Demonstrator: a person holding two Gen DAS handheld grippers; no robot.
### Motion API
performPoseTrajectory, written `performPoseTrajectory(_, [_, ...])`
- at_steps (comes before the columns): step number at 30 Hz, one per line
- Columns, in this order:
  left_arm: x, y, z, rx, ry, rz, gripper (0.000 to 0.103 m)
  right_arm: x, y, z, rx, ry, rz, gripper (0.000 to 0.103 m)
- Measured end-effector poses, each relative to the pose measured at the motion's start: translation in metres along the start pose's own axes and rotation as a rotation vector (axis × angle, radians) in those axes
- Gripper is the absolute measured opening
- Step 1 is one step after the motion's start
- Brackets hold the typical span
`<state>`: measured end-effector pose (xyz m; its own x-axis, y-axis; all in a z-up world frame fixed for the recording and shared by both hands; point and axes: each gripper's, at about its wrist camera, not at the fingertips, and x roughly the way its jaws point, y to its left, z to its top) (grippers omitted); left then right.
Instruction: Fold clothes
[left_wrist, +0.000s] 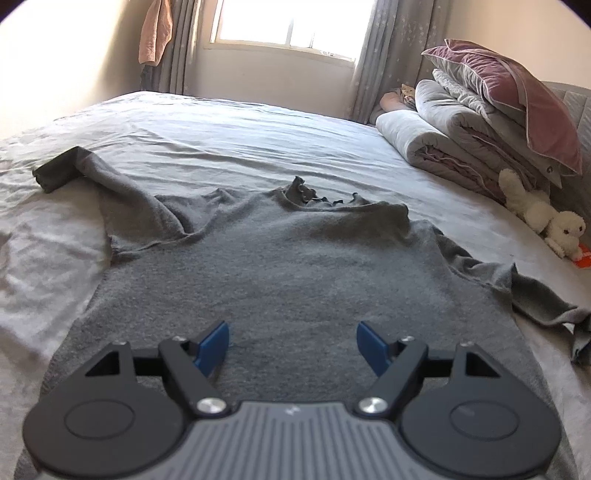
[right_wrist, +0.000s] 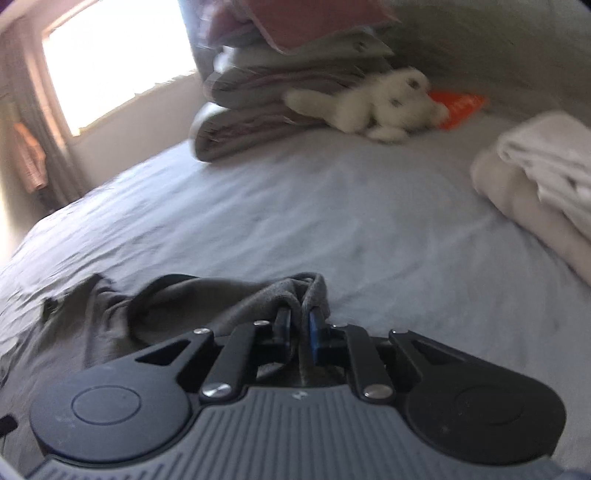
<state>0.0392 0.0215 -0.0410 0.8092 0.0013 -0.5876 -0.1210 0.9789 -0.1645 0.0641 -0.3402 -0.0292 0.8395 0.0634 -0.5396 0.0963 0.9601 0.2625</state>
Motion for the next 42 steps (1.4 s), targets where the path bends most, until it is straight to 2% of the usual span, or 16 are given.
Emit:
performPoseTrajectory(5, [-0.009, -0.007, -0.004, 0.024, -0.014, 0.005, 0.077, -0.022, 0.021, -0.003, -0.144, -0.032, 0.134, 0.013])
performPoseTrajectory(12, [-0.025, -0.021, -0.013, 0.086, -0.042, -0.001, 0.077, -0.045, 0.074, -0.038, -0.439, 0.076, 0.303, 0.013])
performPoseTrajectory(15, [-0.029, -0.023, -0.016, 0.096, -0.037, -0.005, 0.077, -0.047, 0.088, -0.047, -0.522, 0.103, 0.302, 0.013])
performPoseTrajectory(18, [-0.029, -0.021, -0.017, 0.093, -0.038, 0.004, 0.077, -0.048, 0.094, -0.047, -0.546, 0.122, 0.285, 0.013])
performPoseTrajectory(20, [-0.029, -0.019, -0.018, 0.085, -0.044, 0.017, 0.077, -0.049, 0.088, -0.040, -0.492, 0.131, 0.270, 0.014])
performPoseTrajectory(24, [-0.025, -0.010, -0.016, 0.057, 0.010, 0.010, 0.077, -0.042, 0.063, -0.021, -0.264, 0.126, 0.214, 0.039])
performPoseTrajectory(27, [-0.024, -0.003, -0.015, 0.028, 0.027, 0.011, 0.077, -0.029, 0.042, -0.007, -0.054, 0.140, 0.195, 0.040])
performPoseTrajectory(33, [-0.023, 0.002, -0.014, -0.013, 0.048, 0.012, 0.077, 0.013, 0.007, -0.004, 0.357, 0.240, 0.230, 0.040])
performPoseTrajectory(36, [-0.024, 0.004, -0.014, -0.026, 0.054, 0.007, 0.077, 0.030, -0.001, -0.008, 0.486, 0.272, 0.224, 0.040])
performPoseTrajectory(38, [-0.024, 0.006, -0.013, -0.035, 0.058, 0.004, 0.077, 0.036, 0.000, -0.009, 0.526, 0.278, 0.239, 0.040])
performPoseTrajectory(42, [-0.024, 0.009, -0.012, -0.051, 0.065, 0.000, 0.077, 0.038, 0.014, -0.009, 0.520, 0.253, 0.260, 0.040])
